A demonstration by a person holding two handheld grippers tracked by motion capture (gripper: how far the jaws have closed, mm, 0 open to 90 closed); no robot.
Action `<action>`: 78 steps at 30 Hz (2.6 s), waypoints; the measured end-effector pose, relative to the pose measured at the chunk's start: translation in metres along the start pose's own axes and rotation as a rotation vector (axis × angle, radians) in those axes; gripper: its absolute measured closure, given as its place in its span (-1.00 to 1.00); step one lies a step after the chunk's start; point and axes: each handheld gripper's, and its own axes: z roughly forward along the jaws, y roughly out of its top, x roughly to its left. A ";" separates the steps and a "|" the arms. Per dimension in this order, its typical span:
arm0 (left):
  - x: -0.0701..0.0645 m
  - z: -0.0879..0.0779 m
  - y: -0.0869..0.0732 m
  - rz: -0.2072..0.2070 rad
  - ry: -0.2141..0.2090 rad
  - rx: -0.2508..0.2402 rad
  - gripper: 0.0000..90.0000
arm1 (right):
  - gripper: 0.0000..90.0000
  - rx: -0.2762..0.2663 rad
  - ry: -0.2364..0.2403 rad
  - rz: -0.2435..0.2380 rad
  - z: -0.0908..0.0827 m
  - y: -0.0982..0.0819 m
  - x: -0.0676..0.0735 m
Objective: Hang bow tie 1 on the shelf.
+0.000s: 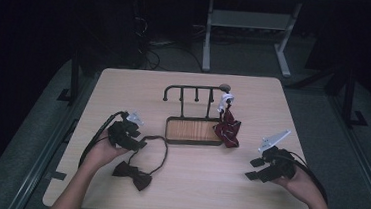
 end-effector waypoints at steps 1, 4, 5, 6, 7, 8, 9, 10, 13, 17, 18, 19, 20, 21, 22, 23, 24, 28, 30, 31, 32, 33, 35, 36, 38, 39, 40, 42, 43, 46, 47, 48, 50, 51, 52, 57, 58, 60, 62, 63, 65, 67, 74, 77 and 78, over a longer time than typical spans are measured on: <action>0.002 0.002 0.001 0.002 0.000 0.010 0.13 | -0.02 -0.002 0.001 -0.003 0.000 0.000 0.000; 0.006 0.006 0.002 -0.006 -0.002 0.025 0.20 | -0.02 -0.008 -0.003 -0.001 -0.002 -0.001 0.001; 0.008 0.007 0.002 -0.005 -0.001 0.034 0.22 | -0.03 -0.010 -0.003 0.000 -0.003 -0.001 0.001; 0.009 0.009 0.001 -0.021 0.000 0.037 0.23 | -0.03 -0.012 -0.007 -0.002 -0.004 -0.002 0.001; 0.012 0.010 0.001 -0.022 -0.004 0.039 0.24 | -0.03 -0.015 -0.005 0.005 -0.005 -0.002 0.001; 0.013 0.011 0.000 -0.032 -0.005 0.039 0.26 | -0.03 -0.017 -0.010 0.002 -0.005 -0.002 0.000; 0.014 0.012 0.000 -0.040 -0.004 0.045 0.27 | -0.03 -0.019 -0.010 0.003 -0.006 -0.002 0.000; 0.016 0.013 0.000 -0.036 0.001 0.055 0.29 | -0.03 -0.020 -0.012 0.003 -0.006 -0.002 0.000; 0.018 0.017 0.000 -0.038 0.007 0.073 0.36 | -0.03 -0.015 -0.013 0.007 -0.006 -0.003 0.001; 0.019 0.021 0.003 -0.037 -0.005 0.096 0.48 | -0.03 -0.020 -0.016 -0.001 -0.006 -0.002 0.002; 0.020 0.022 0.004 -0.030 -0.008 0.098 0.50 | -0.03 -0.020 -0.015 -0.001 -0.007 -0.002 0.002; 0.020 0.022 0.005 -0.025 -0.013 0.106 0.55 | -0.03 -0.021 -0.016 -0.002 -0.007 -0.002 0.002; 0.019 0.024 0.005 -0.025 -0.009 0.100 0.58 | -0.03 -0.022 -0.015 -0.001 -0.007 -0.002 0.002; 0.018 0.025 0.005 -0.032 -0.008 0.105 0.59 | -0.03 -0.022 -0.016 0.002 -0.008 -0.002 0.002; 0.019 0.026 0.005 -0.033 -0.006 0.113 0.64 | -0.03 -0.026 -0.018 0.004 -0.008 -0.003 0.002; 0.019 0.028 0.005 -0.030 -0.002 0.119 0.67 | -0.03 -0.026 -0.025 0.005 -0.009 -0.003 0.001; 0.020 0.029 0.005 -0.031 -0.008 0.130 0.68 | -0.03 -0.029 -0.025 0.005 -0.009 -0.003 0.001; 0.020 0.031 0.005 -0.028 -0.009 0.133 0.81 | -0.02 -0.037 -0.026 0.008 -0.011 -0.003 0.002; 0.019 0.031 0.006 -0.026 -0.019 0.139 0.90 | -0.03 -0.041 -0.032 0.005 -0.012 -0.003 0.002; 0.019 0.031 0.006 -0.022 -0.018 0.136 0.96 | -0.03 -0.042 -0.037 0.005 -0.012 -0.003 0.002; 0.018 0.031 0.006 -0.021 -0.021 0.137 0.99 | -0.02 -0.045 -0.038 0.008 -0.012 -0.003 0.003; 0.018 0.030 0.006 -0.016 -0.027 0.136 0.99 | -0.02 -0.048 -0.041 0.006 -0.013 -0.003 0.002; 0.017 0.028 0.006 -0.016 -0.027 0.132 0.99 | -0.02 -0.052 -0.040 0.006 -0.013 -0.003 0.001; 0.017 0.027 0.006 -0.017 -0.030 0.124 1.00 | -0.02 -0.052 -0.040 0.007 -0.013 -0.003 0.001; 0.017 0.024 0.005 -0.019 -0.040 0.118 1.00 | -0.02 -0.052 -0.035 0.017 -0.012 -0.004 0.001; 0.018 0.023 0.005 -0.016 -0.042 0.119 1.00 | -0.02 -0.051 -0.036 0.012 -0.012 -0.004 0.000; 0.018 0.022 0.005 -0.019 -0.046 0.116 1.00 | -0.02 -0.051 -0.034 0.014 -0.011 -0.004 0.000; 0.018 0.020 0.004 -0.019 -0.051 0.110 1.00 | -0.01 -0.051 -0.029 0.016 -0.011 -0.004 0.000; 0.017 0.018 0.004 -0.020 -0.055 0.104 1.00 | -0.01 -0.051 -0.027 0.018 -0.010 -0.005 0.000; 0.016 0.015 0.005 -0.010 -0.066 0.100 1.00 | -0.01 -0.053 -0.023 0.025 -0.009 -0.006 -0.001; 0.015 0.014 0.005 -0.011 -0.067 0.095 1.00 | 0.00 -0.053 -0.021 0.023 -0.009 -0.006 -0.001; 0.014 0.012 0.006 -0.006 -0.068 0.094 1.00 | 0.02 -0.051 -0.018 0.025 -0.009 -0.006 -0.001; 0.013 0.009 0.008 0.000 -0.074 0.090 1.00 | 0.02 -0.055 -0.014 0.028 -0.008 -0.007 -0.002; 0.013 0.007 0.009 0.010 -0.076 0.092 1.00 | 0.02 -0.056 -0.015 0.025 -0.008 -0.007 -0.002; 0.012 0.006 0.010 0.012 -0.079 0.089 1.00 | 0.02 -0.055 -0.014 0.029 -0.008 -0.007 -0.002; 0.009 0.000 0.013 0.032 -0.098 0.075 1.00 | 0.00 -0.059 -0.020 0.032 -0.008 -0.007 -0.004; 0.008 -0.001 0.013 0.030 -0.102 0.075 1.00 | -0.01 -0.062 -0.020 0.035 -0.009 -0.008 -0.004; 0.007 -0.002 0.013 0.039 -0.109 0.074 1.00 | -0.02 -0.063 -0.030 0.032 -0.010 -0.008 -0.005; 0.008 -0.005 0.013 0.034 -0.124 0.069 1.00 | -0.02 -0.070 -0.028 0.044 -0.011 -0.009 -0.005; 0.008 -0.006 0.013 0.037 -0.125 0.069 1.00 | -0.02 -0.073 -0.030 0.044 -0.011 -0.010 -0.005; 0.008 -0.009 0.013 0.041 -0.130 0.064 1.00 | -0.02 -0.071 -0.040 0.044 -0.012 -0.010 -0.005; 0.007 -0.012 0.013 0.046 -0.135 0.060 1.00 | -0.02 -0.070 -0.044 0.045 -0.012 -0.011 -0.004; 0.003 -0.024 0.014 0.064 -0.143 0.043 1.00 | -0.02 -0.068 -0.042 0.039 -0.011 -0.009 -0.002; 0.001 -0.029 0.016 0.077 -0.138 0.049 1.00 | -0.02 -0.066 -0.046 0.035 -0.011 -0.009 -0.001; 0.000 -0.030 0.017 0.079 -0.139 0.046 1.00 | -0.02 -0.064 -0.051 0.031 -0.011 -0.009 -0.002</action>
